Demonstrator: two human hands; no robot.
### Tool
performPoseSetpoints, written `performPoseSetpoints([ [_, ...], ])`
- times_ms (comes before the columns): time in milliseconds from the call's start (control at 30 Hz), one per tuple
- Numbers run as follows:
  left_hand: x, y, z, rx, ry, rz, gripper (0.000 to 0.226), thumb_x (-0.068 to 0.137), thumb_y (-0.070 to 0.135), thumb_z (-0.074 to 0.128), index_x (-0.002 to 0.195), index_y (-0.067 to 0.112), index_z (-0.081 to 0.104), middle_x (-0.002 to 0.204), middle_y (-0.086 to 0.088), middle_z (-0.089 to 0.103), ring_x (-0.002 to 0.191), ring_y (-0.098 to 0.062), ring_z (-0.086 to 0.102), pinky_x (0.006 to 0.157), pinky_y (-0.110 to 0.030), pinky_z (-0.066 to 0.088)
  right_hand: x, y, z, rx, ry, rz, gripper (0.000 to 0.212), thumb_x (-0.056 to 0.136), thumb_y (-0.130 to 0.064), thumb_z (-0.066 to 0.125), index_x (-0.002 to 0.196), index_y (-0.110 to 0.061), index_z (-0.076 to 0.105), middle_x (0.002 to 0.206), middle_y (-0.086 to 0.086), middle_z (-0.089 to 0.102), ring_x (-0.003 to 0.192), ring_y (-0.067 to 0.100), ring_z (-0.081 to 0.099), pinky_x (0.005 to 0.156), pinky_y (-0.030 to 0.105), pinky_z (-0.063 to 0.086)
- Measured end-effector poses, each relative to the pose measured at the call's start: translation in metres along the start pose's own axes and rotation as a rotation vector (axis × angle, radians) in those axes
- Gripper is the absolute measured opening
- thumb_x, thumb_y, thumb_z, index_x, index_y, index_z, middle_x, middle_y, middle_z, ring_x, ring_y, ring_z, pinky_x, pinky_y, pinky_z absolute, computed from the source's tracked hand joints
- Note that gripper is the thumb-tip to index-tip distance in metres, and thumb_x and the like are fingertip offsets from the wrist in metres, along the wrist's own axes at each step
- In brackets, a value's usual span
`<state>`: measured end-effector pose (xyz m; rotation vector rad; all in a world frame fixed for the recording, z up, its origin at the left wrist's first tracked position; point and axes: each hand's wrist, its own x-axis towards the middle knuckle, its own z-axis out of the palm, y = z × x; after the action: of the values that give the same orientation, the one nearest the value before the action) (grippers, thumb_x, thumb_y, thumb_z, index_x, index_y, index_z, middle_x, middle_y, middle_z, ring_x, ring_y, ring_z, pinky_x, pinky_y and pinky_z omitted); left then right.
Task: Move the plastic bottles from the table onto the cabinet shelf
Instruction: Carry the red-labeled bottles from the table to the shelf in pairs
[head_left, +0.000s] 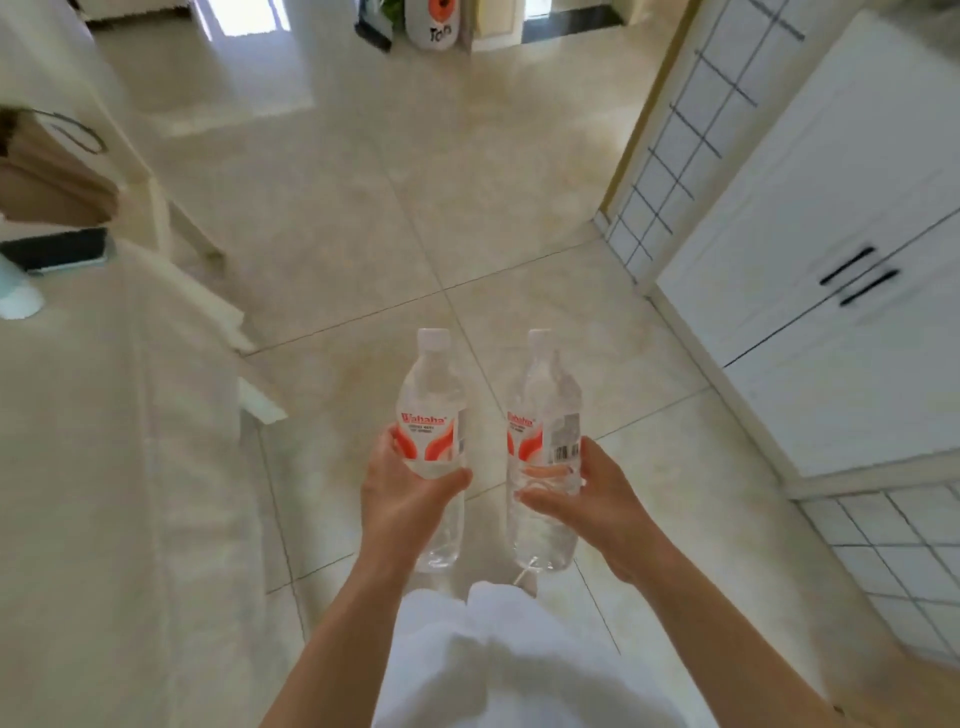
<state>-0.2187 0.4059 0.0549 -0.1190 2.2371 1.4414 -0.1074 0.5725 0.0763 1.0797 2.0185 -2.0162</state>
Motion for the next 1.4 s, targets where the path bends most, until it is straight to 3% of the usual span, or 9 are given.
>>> performPoseSetpoints([
  [100, -0.005, 0.021, 0.06, 0.034, -0.096, 0.023, 0.051, 0.052, 0.02, 0.088, 0.077, 0.041, 0.048, 0.084, 0.008, 0.072, 0.076, -0.007, 0.07, 0.067, -0.03, 0.055, -0.003, 0.012, -0.057, 0.016, 0.081, 0.008, 0.057, 0.068, -0.015, 0.085, 0.116, -0.024, 0.055, 0.105, -0.005, 0.071, 0.091, 0.005, 0.07, 0.075, 0.022, 0.055],
  [167, -0.008, 0.037, 0.099, 0.059, -0.159, 0.04, 0.054, 0.053, 0.018, 0.089, 0.077, 0.047, 0.05, 0.081, 0.014, 0.072, 0.071, -0.001, 0.069, 0.062, -0.023, 0.051, -0.005, 0.02, -0.093, 0.038, 0.147, 0.009, 0.061, 0.067, -0.02, 0.086, 0.118, -0.026, 0.055, 0.108, -0.007, 0.071, 0.094, 0.006, 0.069, 0.078, 0.023, 0.054],
  [400, -0.01, 0.083, 0.217, 0.19, -0.386, 0.145, 0.054, 0.055, 0.015, 0.091, 0.089, 0.032, 0.053, 0.085, 0.009, 0.069, 0.07, 0.003, 0.067, 0.054, -0.011, 0.048, -0.008, 0.043, -0.195, 0.106, 0.372, 0.014, 0.055, 0.067, -0.026, 0.086, 0.115, -0.027, 0.058, 0.104, -0.01, 0.072, 0.093, 0.003, 0.069, 0.081, 0.026, 0.054],
  [500, -0.002, 0.103, 0.27, 0.249, -0.485, 0.199, 0.055, 0.055, 0.015, 0.09, 0.091, 0.03, 0.053, 0.087, 0.008, 0.069, 0.076, -0.003, 0.068, 0.063, -0.02, 0.05, -0.004, 0.051, -0.236, 0.165, 0.508, 0.042, 0.056, 0.065, -0.028, 0.088, 0.112, -0.027, 0.059, 0.103, -0.009, 0.072, 0.093, 0.004, 0.069, 0.082, 0.027, 0.053],
  [667, 0.021, 0.139, 0.358, 0.334, -0.605, 0.282, 0.057, 0.05, 0.022, 0.093, 0.087, 0.034, 0.051, 0.085, 0.011, 0.066, 0.071, 0.004, 0.064, 0.056, -0.012, 0.044, 0.021, 0.054, -0.306, 0.225, 0.665, 0.065, 0.057, 0.064, -0.027, 0.089, 0.112, -0.024, 0.058, 0.104, -0.006, 0.071, 0.094, 0.008, 0.069, 0.083, 0.029, 0.054],
  [800, 0.045, 0.179, 0.419, 0.397, -0.671, 0.33, 0.058, 0.042, 0.041, 0.087, 0.085, 0.031, 0.049, 0.087, 0.01, 0.067, 0.081, -0.011, 0.066, 0.065, -0.031, 0.053, 0.049, 0.041, -0.358, 0.28, 0.751, 0.068, 0.06, 0.063, -0.026, 0.089, 0.114, -0.024, 0.057, 0.102, -0.008, 0.071, 0.09, 0.003, 0.069, 0.072, 0.017, 0.051],
  [1000, 0.071, 0.248, 0.518, 0.508, -0.761, 0.498, 0.057, 0.051, 0.034, 0.092, 0.084, 0.038, 0.045, 0.083, 0.018, 0.06, 0.076, 0.006, 0.056, 0.056, -0.013, 0.038, 0.081, 0.014, -0.43, 0.39, 0.873, 0.054, 0.07, 0.05, -0.041, 0.087, 0.112, -0.027, 0.058, 0.099, -0.011, 0.073, 0.088, 0.001, 0.07, 0.073, 0.022, 0.05],
  [1200, 0.075, 0.291, 0.607, 0.521, -0.828, 0.563, 0.061, 0.052, 0.032, 0.092, 0.094, 0.031, 0.049, 0.086, 0.016, 0.06, 0.08, -0.002, 0.058, 0.064, -0.025, 0.048, 0.097, -0.003, -0.5, 0.398, 0.976, 0.022, 0.052, 0.049, -0.045, 0.083, 0.096, -0.042, 0.063, 0.093, -0.018, 0.074, 0.084, 0.0, 0.071, 0.069, 0.018, 0.052],
  [1400, 0.067, 0.322, 0.682, 0.486, -0.844, 0.609, 0.061, 0.052, 0.03, 0.092, 0.095, 0.034, 0.049, 0.084, 0.017, 0.06, 0.078, 0.003, 0.056, 0.057, -0.017, 0.039, 0.108, 0.001, -0.576, 0.429, 1.055, 0.053, 0.061, 0.053, -0.035, 0.087, 0.108, -0.03, 0.06, 0.097, -0.008, 0.073, 0.09, 0.008, 0.07, 0.076, 0.029, 0.054],
])
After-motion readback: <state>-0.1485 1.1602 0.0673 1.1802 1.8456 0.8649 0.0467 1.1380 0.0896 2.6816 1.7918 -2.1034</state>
